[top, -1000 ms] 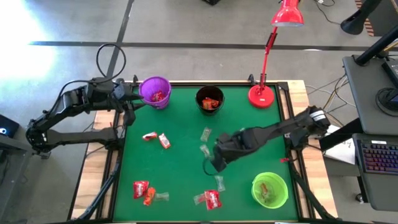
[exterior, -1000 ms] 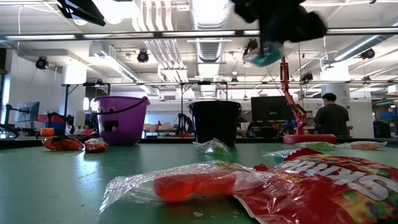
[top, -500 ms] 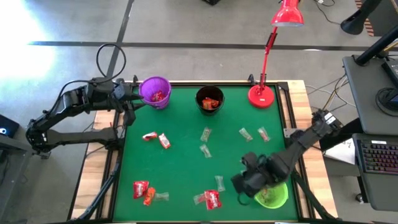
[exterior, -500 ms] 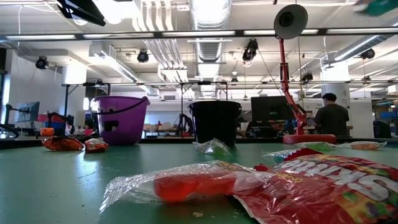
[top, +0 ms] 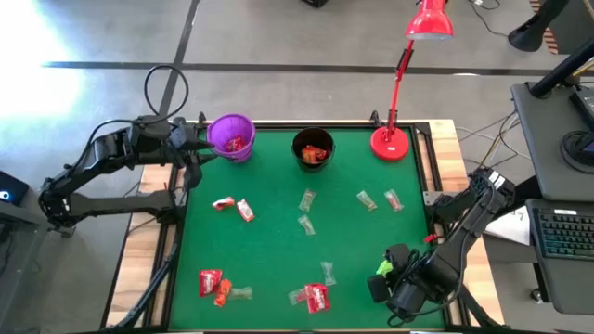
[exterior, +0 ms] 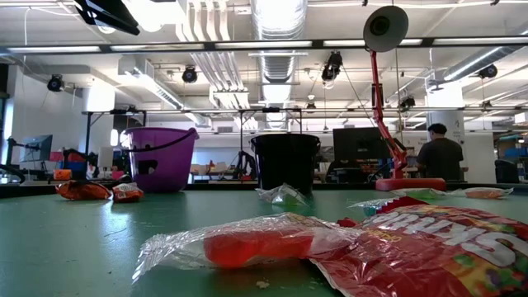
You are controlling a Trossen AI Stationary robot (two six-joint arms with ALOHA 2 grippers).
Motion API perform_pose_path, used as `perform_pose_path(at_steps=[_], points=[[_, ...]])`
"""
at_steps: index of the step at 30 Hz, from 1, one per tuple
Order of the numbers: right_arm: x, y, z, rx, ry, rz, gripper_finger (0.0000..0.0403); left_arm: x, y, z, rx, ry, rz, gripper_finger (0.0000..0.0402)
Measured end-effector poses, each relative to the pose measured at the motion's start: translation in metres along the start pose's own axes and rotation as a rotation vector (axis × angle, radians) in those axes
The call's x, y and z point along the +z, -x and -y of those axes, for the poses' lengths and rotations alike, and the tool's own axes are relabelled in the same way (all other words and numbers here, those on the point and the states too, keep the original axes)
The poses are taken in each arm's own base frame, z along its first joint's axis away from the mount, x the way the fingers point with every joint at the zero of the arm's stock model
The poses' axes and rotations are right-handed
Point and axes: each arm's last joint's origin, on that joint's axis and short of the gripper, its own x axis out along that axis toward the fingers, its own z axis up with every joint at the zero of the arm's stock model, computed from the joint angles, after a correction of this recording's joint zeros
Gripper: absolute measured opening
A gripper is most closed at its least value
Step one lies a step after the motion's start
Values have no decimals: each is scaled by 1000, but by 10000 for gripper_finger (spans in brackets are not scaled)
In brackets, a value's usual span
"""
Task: Sort candy
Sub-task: Put the blue gummy into the green bucket, then put the green gummy into the green bucket
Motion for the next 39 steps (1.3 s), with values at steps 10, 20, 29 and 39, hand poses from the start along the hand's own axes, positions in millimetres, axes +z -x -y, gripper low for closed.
perform_pose_path(at_steps=[10, 20, 29, 39], points=[[3, 0, 7, -78, -83, 18, 13, 0, 0, 1, -23, -51, -2, 131], [4, -3, 12, -169, -90, -13, 25, -1, 0, 3, -101, -53, -1, 131], [4, -5, 13, -171, -102, -11, 91, -5, 1, 4, -131, -51, -50, 131], [4, -4, 12, -167, -102, -12, 129, -17, 4, 11, -333, 53, -173, 131]])
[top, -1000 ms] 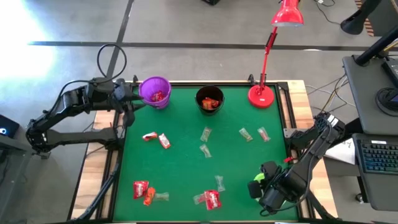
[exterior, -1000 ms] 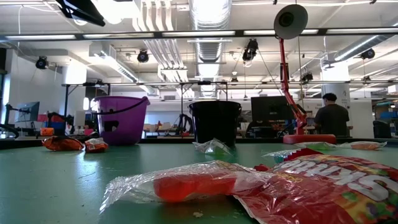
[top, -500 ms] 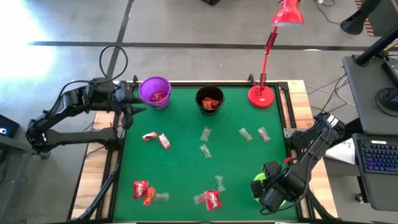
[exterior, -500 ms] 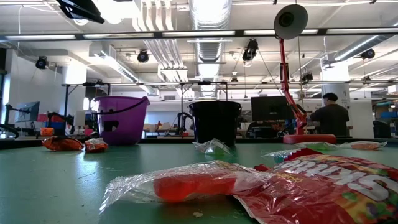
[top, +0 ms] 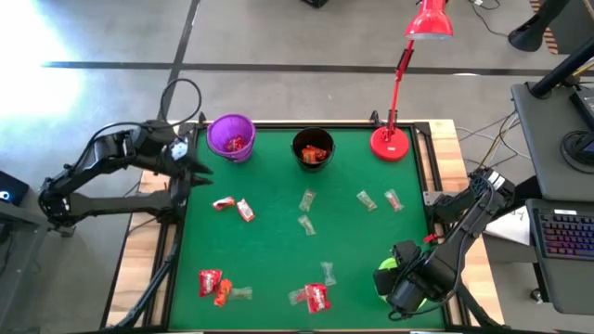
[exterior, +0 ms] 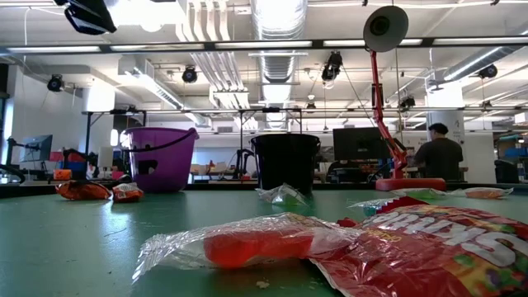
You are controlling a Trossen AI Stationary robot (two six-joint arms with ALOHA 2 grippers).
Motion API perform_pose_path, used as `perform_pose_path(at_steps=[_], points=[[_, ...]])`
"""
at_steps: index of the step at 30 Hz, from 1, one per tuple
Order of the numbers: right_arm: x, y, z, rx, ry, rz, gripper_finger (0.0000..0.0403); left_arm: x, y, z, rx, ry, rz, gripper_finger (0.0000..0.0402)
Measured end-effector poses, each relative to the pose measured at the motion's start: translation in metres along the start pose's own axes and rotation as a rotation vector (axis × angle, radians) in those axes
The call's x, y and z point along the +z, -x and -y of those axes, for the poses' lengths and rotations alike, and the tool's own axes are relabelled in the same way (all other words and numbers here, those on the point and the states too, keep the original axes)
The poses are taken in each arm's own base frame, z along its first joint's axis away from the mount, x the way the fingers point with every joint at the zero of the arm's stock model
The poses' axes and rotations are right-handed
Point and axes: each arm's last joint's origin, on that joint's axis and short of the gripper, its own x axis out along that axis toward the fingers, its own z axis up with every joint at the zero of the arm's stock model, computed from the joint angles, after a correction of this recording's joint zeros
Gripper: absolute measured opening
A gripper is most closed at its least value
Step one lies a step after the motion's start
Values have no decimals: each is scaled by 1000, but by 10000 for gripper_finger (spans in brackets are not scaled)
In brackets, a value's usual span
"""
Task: Sort candy
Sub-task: Put the green gummy into the green bucket
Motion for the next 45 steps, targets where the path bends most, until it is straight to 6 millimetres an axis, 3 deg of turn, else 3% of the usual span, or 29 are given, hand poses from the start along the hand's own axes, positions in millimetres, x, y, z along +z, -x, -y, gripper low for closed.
perform_pose_path(at_steps=[5, 12, 19, 32, 45], points=[[1, 0, -1, 12, -2, 17, 136, -2, 1, 7, -111, 21, -9, 131], [7, 1, -5, 128, 13, 175, 137, -8, -4, 13, -83, 55, -9, 131], [18, 3, -13, 181, 68, 280, 133, -8, -36, 29, -230, 22, 22, 131], [26, 3, -12, 123, 196, 324, 136, -42, -110, 77, -349, 92, -152, 131], [27, 4, -11, 93, 351, 335, 145, -66, -161, 119, -213, 93, -381, 131]])
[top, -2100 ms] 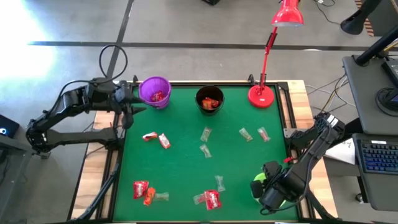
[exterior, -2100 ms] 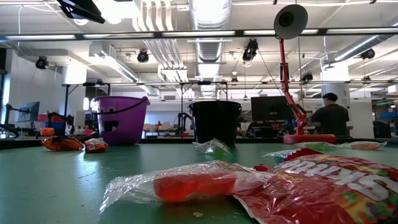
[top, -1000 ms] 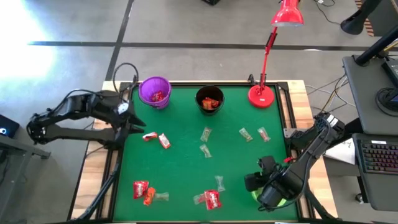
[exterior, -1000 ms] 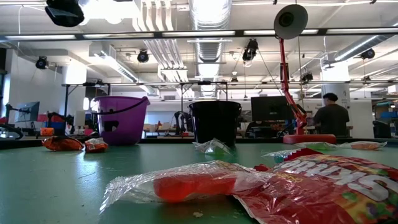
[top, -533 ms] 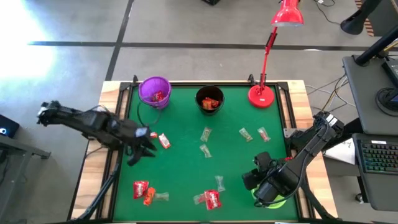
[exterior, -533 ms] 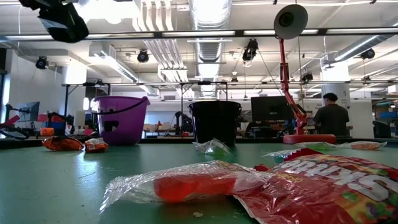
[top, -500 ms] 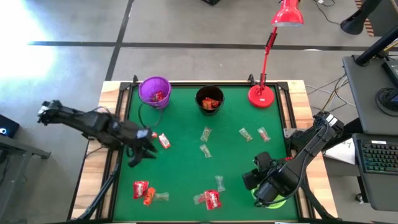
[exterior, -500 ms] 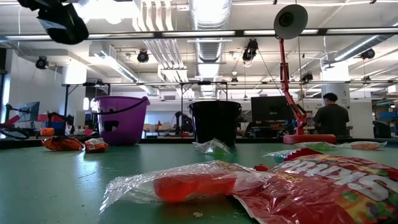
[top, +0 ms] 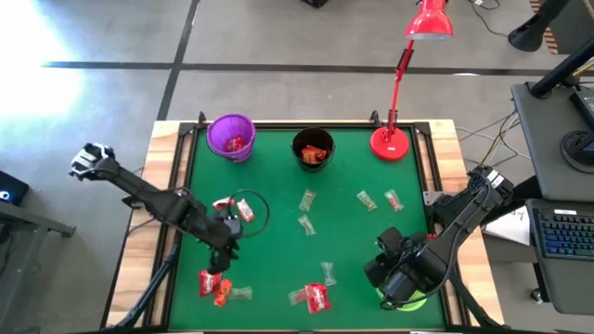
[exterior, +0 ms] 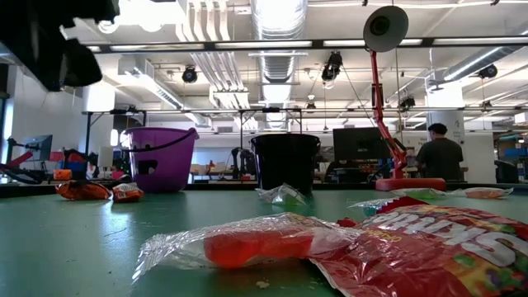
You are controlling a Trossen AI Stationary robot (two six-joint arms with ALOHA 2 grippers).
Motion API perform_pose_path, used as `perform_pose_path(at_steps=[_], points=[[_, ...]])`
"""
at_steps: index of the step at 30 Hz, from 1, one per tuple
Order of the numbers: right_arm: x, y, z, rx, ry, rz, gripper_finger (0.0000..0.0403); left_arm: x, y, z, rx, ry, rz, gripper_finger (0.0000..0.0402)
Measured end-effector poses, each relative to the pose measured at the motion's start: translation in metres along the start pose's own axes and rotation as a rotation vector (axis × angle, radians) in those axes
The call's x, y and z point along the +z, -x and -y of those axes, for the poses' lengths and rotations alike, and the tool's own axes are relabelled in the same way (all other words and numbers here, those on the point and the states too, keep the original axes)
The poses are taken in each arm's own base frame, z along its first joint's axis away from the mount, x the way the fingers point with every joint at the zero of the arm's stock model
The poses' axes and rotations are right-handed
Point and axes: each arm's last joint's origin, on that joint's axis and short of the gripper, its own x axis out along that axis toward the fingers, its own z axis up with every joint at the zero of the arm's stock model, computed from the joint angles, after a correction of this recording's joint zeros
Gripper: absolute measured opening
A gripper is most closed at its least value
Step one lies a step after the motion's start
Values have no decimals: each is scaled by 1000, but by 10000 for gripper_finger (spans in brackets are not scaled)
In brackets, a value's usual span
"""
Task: Sort candy
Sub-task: Put the green gummy into the green bucket
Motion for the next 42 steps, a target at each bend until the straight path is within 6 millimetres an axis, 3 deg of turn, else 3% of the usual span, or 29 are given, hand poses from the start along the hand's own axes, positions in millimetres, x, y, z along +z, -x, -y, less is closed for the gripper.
perform_pose_path(at_steps=[7, 19, 26, 37, 42], points=[[0, 0, 0, 0, 76, 0, 150, -9, -36, 6, 67, 80, -142, 131], [0, 0, 0, 0, 176, -1, 152, -10, -83, 65, 71, 18, -238, 131], [-1, 0, 0, 1, 184, -3, 152, -12, -116, 77, 131, 11, -316, 131], [-6, 1, -1, 21, 204, -12, 153, -16, -135, 82, 175, 11, -366, 129], [-10, 2, -1, 38, 212, -15, 150, -16, -135, 81, 195, 6, -343, 107]])
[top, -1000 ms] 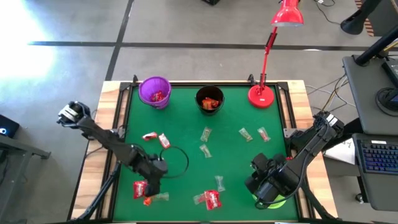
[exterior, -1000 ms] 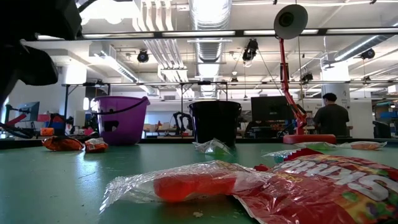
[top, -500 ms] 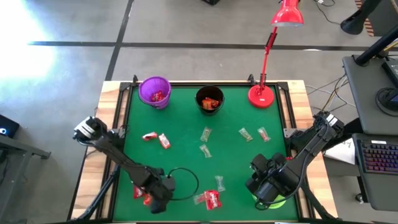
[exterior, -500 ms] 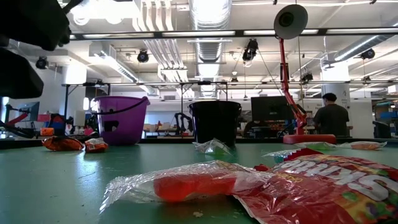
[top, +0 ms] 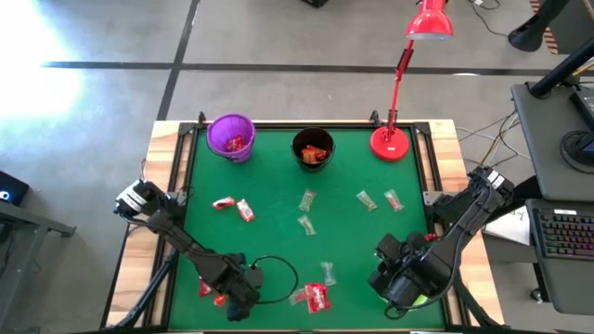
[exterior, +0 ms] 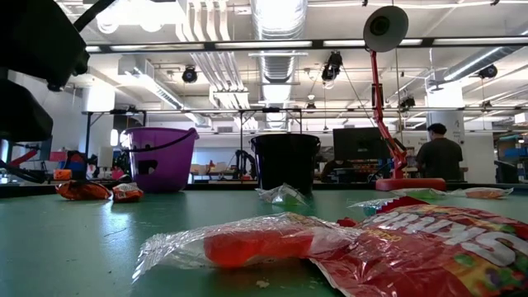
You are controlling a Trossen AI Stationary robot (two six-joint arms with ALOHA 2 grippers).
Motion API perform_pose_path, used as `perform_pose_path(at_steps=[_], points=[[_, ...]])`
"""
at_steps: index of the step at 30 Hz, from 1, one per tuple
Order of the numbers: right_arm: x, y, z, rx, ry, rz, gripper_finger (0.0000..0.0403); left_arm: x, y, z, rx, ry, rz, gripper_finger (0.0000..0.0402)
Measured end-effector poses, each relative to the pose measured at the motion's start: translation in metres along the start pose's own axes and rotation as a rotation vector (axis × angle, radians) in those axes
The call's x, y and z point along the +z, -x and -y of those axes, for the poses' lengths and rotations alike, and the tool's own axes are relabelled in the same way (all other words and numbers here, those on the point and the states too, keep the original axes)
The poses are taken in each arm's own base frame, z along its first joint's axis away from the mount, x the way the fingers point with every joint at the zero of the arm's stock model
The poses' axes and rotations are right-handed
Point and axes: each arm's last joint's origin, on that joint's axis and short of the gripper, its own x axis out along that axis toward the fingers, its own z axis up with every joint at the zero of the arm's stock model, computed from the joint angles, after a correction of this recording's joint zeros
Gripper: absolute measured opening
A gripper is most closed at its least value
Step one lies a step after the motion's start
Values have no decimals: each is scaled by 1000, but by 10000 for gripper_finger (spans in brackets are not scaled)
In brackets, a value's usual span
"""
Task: Sort candy
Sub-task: Put the green gummy into the green bucket
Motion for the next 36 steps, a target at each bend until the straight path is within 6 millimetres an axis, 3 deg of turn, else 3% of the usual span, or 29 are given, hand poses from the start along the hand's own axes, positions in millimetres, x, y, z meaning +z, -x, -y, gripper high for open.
perform_pose_path(at_steps=[8, 15, 20, 26, 36], points=[[0, 0, 0, 1, 1, 2, 147, 5, 9, 8, -29, -7, 28, 9], [0, 0, 0, 1, 6, 9, 150, 15, 30, 22, -30, -37, 58, 2], [2, 0, -2, 22, 90, 57, 150, 25, 58, 28, 86, -90, 129, 1], [7, 0, -9, 74, 203, 122, 144, 36, 91, 18, 238, -84, 204, 0], [19, -1, -15, 82, 303, 321, 130, 31, 168, -1, 308, -19, 596, 0]])
